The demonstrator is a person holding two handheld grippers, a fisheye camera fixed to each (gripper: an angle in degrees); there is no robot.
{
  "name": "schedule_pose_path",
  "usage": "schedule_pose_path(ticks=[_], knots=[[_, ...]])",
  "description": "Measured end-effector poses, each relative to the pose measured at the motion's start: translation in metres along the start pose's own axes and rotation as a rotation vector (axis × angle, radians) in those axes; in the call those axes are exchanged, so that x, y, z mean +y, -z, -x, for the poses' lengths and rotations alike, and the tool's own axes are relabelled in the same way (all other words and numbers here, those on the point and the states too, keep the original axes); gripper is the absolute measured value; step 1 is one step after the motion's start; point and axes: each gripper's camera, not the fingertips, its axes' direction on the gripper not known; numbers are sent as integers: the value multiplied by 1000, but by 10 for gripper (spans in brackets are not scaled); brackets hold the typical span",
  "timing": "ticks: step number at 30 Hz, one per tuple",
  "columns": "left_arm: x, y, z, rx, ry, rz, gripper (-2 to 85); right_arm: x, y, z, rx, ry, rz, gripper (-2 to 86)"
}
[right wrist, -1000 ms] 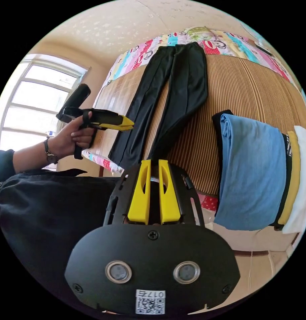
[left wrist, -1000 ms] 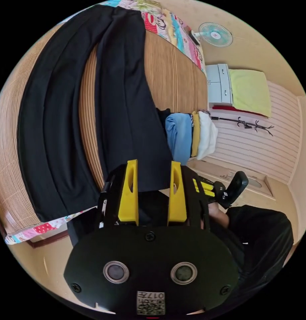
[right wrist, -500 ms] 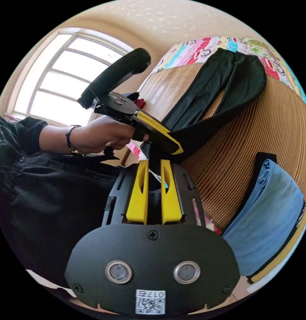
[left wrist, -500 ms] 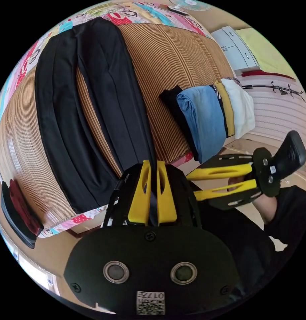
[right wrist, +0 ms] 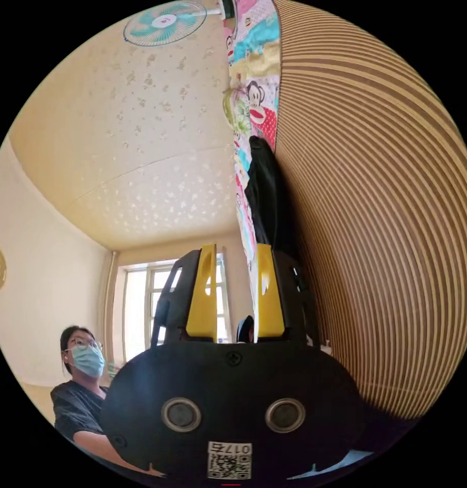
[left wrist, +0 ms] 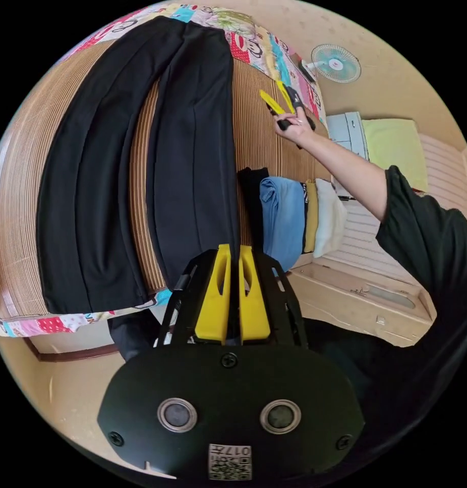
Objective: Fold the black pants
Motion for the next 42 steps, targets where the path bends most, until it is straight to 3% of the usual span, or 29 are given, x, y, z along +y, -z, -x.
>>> schedule_pose_path(ticks=[5, 12, 21, 26, 33, 39, 42], knots=[[20, 21, 33, 181, 71, -78, -2, -95, -98, 0, 100, 43, 10, 162], [44, 49, 54, 339, 106, -155, -3, -199, -189, -3, 131, 67, -135, 173], [69, 89, 75, 536, 178, -224, -5, -263, -310, -5, 479, 180, -63, 111], [94, 110, 80, 639, 230, -268, -5, -248, -362, 14, 797, 350, -135, 43], [132, 153, 94, 785, 352, -357, -5, -186, -537, 56, 1355, 720, -147, 30], [164, 221, 123, 770, 414, -478, -5, -124, -690, 31, 1351, 863, -135, 30], [179, 252, 149, 654, 438, -523, -5, -106, -740, -20, 1246, 836, -79, 34]])
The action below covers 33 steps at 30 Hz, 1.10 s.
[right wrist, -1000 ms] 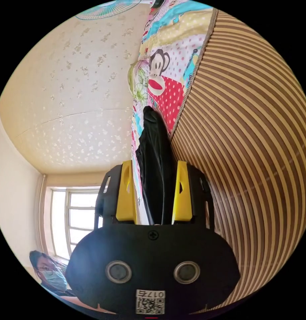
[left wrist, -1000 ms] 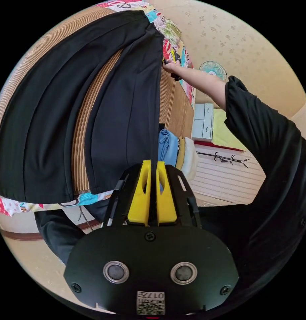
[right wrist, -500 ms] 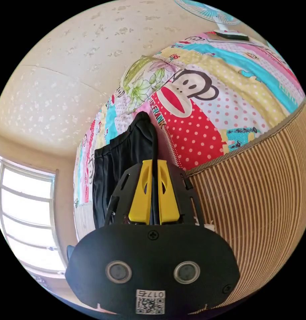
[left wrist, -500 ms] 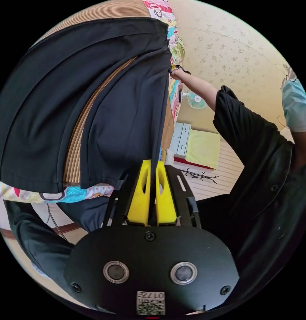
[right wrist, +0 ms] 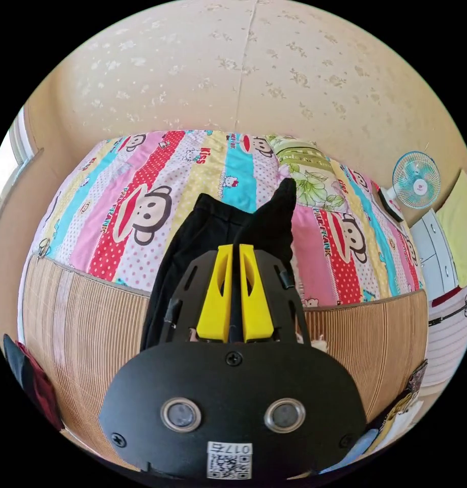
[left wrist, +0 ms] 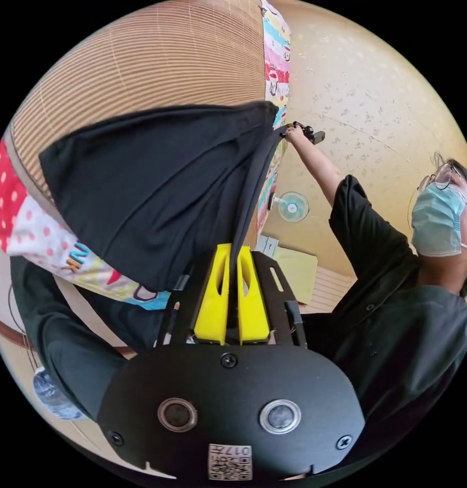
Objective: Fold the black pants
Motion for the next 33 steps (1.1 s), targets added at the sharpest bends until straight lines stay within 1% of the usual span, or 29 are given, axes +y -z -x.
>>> schedule_pose_path(ticks=[2, 5, 7, 9, 11, 13, 16, 17, 19, 20, 22, 24, 28, 33], knots=[[-11, 23, 14, -98, -20, -47, -4, 17, -35, 24, -77, 25, 33, 38], [-25, 30, 38, -175, 35, -35, -4, 52, -87, 51, -95, 79, 112, 52], [-26, 29, 35, -201, 4, -15, -4, 86, -106, 61, -127, 109, 88, 79], [-21, 26, 27, -226, -22, -2, -3, 110, -110, 69, -132, 144, 58, 95], [-10, 28, 12, -230, -46, 1, -3, 132, -113, 77, -122, 202, 77, 103], [-2, 30, -2, -226, -64, 11, -3, 165, -111, 88, -126, 315, 110, 106], [13, 35, -29, -210, -104, 36, -2, 216, -100, 89, -105, 372, 122, 106], [20, 37, -41, -199, -128, 46, -2, 225, -100, 85, -121, 359, 133, 105], [31, 40, -59, -168, -157, 63, -2, 258, -108, 65, -220, 238, 244, 105], [37, 43, -66, -131, -156, 75, -3, 267, -111, 59, -235, 211, 260, 105], [45, 48, -73, -78, -135, 94, -3, 298, -126, 48, -229, 169, 293, 107], [51, 54, -82, -68, -135, 108, -3, 318, -145, 46, -209, 165, 323, 109], [63, 67, -98, -109, -162, 138, -3, 348, -175, 41, -151, 123, 277, 92], [76, 71, -93, -52, -133, 195, -3, 376, -184, 33, -115, 93, 217, 47]])
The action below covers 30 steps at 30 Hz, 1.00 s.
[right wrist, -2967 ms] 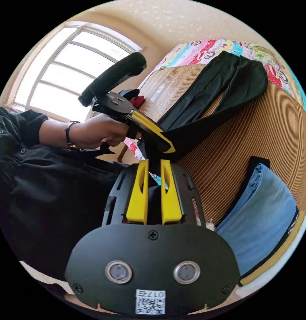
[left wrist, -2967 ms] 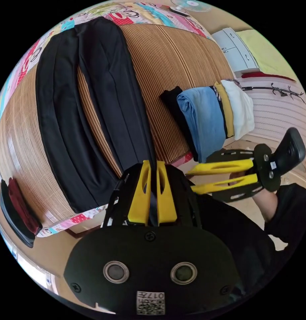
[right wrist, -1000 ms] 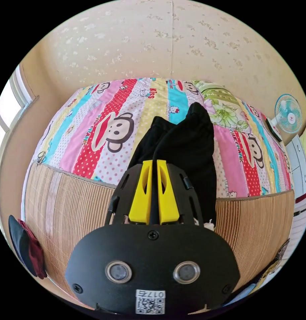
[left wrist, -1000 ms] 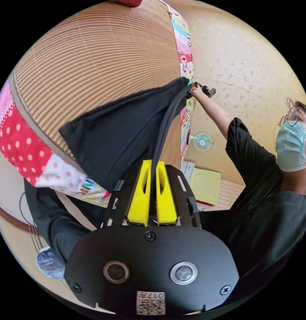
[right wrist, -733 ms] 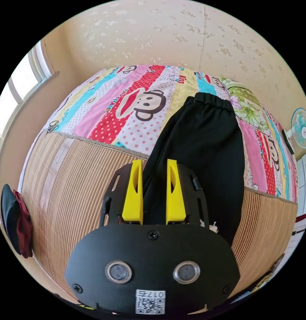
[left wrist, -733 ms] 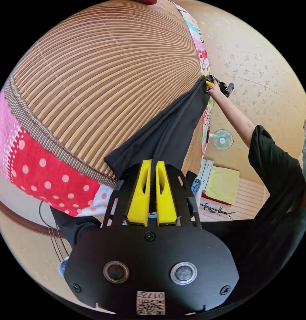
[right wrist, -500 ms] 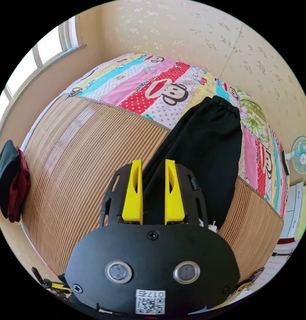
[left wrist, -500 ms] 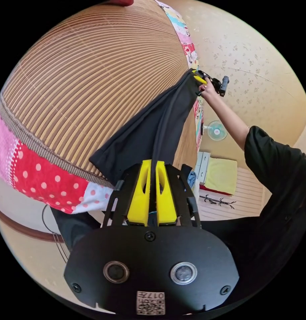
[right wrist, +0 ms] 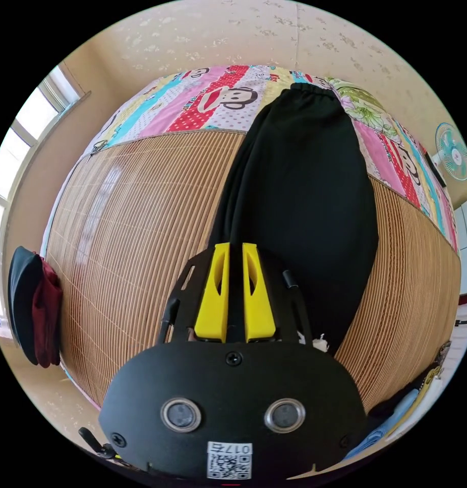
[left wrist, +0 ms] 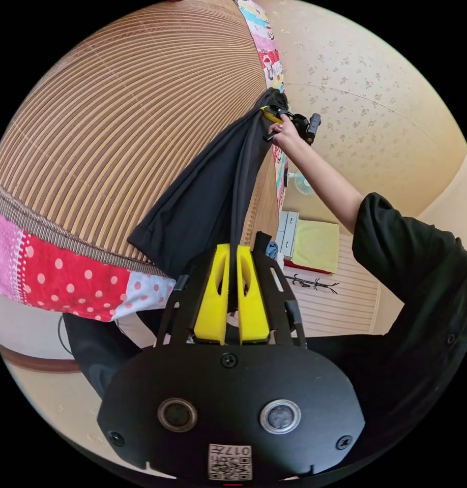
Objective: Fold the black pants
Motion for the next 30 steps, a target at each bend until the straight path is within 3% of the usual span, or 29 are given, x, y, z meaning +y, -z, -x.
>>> schedule_pose_path(ticks=[15, 22, 30], knots=[[37, 39, -76, 52, -85, 50, -3, 55, -28, -17, 60, -53, -153, 22], [64, 21, -151, -2, -198, 97, -4, 90, 4, -49, 164, 53, -260, 21], [70, 33, -205, -28, -191, 125, -3, 89, 36, -88, 132, 86, -260, 22]])
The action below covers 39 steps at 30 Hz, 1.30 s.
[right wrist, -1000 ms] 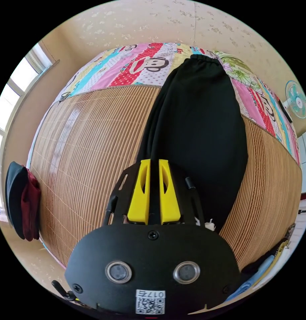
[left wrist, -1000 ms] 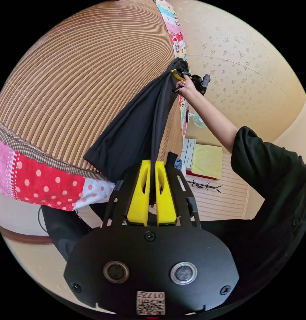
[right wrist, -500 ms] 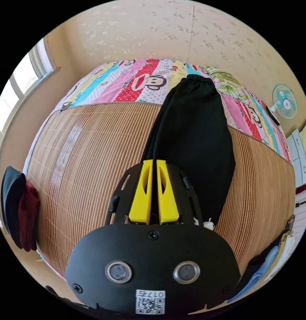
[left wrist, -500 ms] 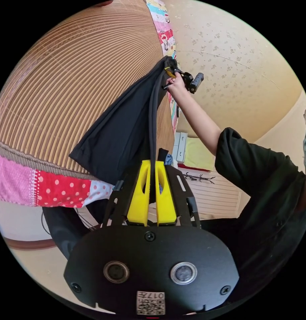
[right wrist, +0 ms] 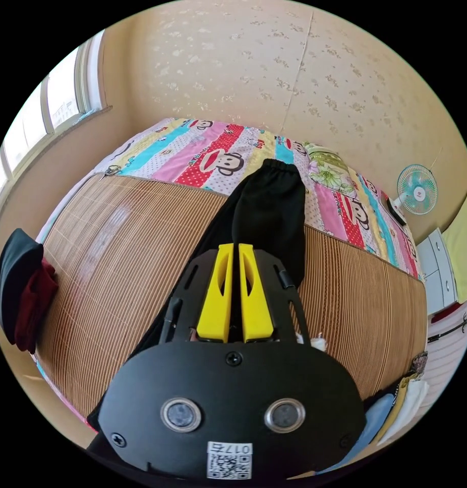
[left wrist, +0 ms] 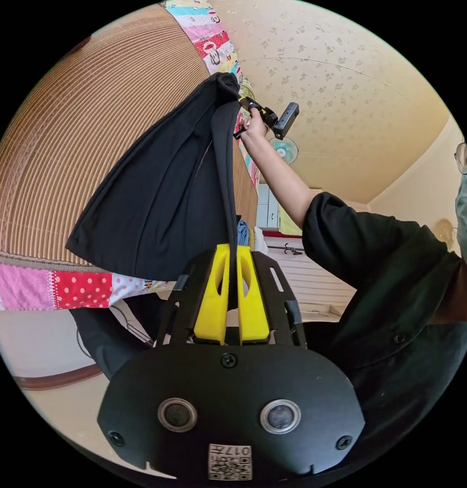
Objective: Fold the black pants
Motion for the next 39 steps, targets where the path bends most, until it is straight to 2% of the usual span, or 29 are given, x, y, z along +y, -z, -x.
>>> schedule_pose_path(ticks=[5, 10, 11, 14, 19, 25, 28, 32, 34, 39], knots=[[-21, 22, 31, -154, 49, -81, 7, -12, -25, 4, -49, -72, 17, 27], [-40, 2, 98, -338, 177, -12, 37, 0, -87, -13, -65, -142, 216, 45], [-40, 3, 102, -330, 174, -22, 43, 3, -85, -18, -86, -153, 221, 48], [-38, 8, 98, -324, 143, -51, 54, 28, -59, -39, -211, -114, 226, 56], [-47, -4, 96, -328, 114, 0, 56, 119, 2, -70, -389, 20, 354, 72], [-66, -22, 90, -431, 77, 109, 52, 248, 52, -99, -492, -150, 546, 94], [-75, -27, 92, -453, 73, 152, 51, 284, 72, -93, -543, -218, 602, 97], [-85, -35, 94, -469, 68, 206, 50, 302, 89, -82, -571, -279, 632, 86], [-86, -39, 95, -455, 80, 228, 49, 304, 105, -81, -565, -254, 675, 48], [-74, -48, 78, -417, -9, 285, 43, 289, 169, -100, -563, -188, 605, 29]])
